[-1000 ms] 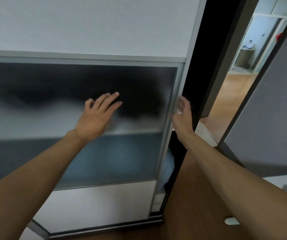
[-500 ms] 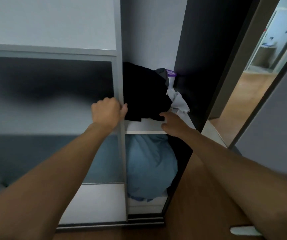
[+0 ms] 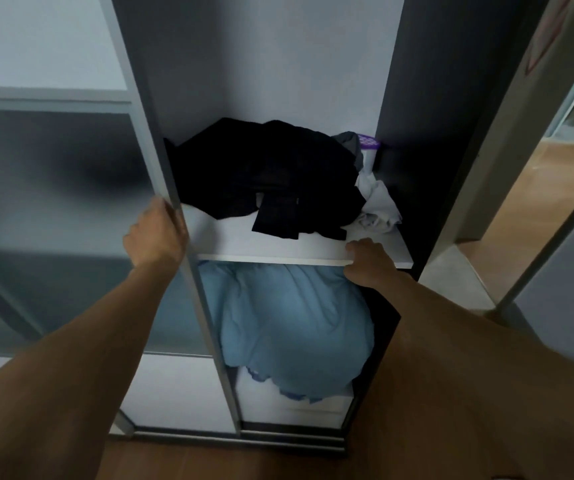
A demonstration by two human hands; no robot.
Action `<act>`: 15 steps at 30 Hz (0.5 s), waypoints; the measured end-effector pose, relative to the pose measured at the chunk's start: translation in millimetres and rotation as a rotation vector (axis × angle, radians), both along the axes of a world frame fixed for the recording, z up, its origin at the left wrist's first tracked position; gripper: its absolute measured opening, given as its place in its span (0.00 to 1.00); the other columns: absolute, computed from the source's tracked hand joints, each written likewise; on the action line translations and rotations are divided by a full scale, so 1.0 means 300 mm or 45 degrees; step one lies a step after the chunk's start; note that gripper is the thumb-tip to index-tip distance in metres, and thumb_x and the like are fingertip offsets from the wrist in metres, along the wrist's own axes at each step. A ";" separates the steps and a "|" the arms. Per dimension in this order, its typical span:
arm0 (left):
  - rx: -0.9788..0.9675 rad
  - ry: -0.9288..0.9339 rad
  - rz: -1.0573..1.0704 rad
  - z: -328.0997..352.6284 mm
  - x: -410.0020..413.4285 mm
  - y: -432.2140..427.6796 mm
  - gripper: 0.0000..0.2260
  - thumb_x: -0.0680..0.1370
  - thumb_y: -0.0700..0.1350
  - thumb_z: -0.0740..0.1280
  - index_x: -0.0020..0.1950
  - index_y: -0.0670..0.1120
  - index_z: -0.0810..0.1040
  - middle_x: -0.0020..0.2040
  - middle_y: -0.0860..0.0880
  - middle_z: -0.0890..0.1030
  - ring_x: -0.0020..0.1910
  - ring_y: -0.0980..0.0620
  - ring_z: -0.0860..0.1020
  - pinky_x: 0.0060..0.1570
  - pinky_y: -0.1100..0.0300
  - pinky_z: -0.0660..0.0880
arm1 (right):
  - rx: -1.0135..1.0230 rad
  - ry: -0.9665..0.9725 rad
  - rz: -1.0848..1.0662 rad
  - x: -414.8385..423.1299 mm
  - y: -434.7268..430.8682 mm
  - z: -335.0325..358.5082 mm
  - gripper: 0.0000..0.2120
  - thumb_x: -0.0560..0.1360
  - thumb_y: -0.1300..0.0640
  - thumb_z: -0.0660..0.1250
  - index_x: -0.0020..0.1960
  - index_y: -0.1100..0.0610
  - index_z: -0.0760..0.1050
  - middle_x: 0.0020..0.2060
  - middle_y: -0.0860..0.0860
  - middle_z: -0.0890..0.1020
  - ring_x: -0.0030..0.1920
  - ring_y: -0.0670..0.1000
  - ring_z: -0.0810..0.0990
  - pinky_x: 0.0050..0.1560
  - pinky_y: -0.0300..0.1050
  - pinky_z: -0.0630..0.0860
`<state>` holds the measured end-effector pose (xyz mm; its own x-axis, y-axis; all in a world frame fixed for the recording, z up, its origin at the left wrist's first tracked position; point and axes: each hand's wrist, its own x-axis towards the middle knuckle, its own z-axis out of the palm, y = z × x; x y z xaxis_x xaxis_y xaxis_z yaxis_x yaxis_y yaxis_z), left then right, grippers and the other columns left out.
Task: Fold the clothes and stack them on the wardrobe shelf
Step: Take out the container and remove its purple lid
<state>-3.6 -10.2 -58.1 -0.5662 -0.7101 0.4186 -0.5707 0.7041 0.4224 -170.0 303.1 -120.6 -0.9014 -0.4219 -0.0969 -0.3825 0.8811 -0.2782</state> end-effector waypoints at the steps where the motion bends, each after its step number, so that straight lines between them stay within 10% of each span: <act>1: 0.056 0.006 0.022 -0.004 0.011 -0.002 0.07 0.81 0.48 0.61 0.52 0.44 0.69 0.53 0.34 0.79 0.52 0.30 0.77 0.51 0.43 0.71 | 0.002 -0.004 -0.001 -0.004 0.000 -0.001 0.28 0.76 0.55 0.65 0.74 0.57 0.65 0.67 0.60 0.69 0.66 0.60 0.69 0.67 0.55 0.70; 11: 0.704 -0.135 0.156 -0.146 -0.023 0.094 0.25 0.78 0.47 0.65 0.70 0.35 0.66 0.72 0.37 0.63 0.66 0.31 0.70 0.67 0.41 0.69 | 0.007 -0.106 0.121 -0.042 0.037 0.024 0.31 0.77 0.53 0.65 0.78 0.55 0.60 0.72 0.58 0.65 0.71 0.59 0.66 0.70 0.52 0.69; 15: 0.892 0.108 -0.137 -0.180 -0.155 0.252 0.14 0.78 0.43 0.65 0.61 0.37 0.76 0.62 0.36 0.76 0.55 0.37 0.78 0.58 0.44 0.78 | -0.249 -0.239 0.074 -0.102 0.038 0.055 0.22 0.77 0.56 0.66 0.67 0.68 0.74 0.62 0.58 0.78 0.65 0.61 0.75 0.55 0.46 0.74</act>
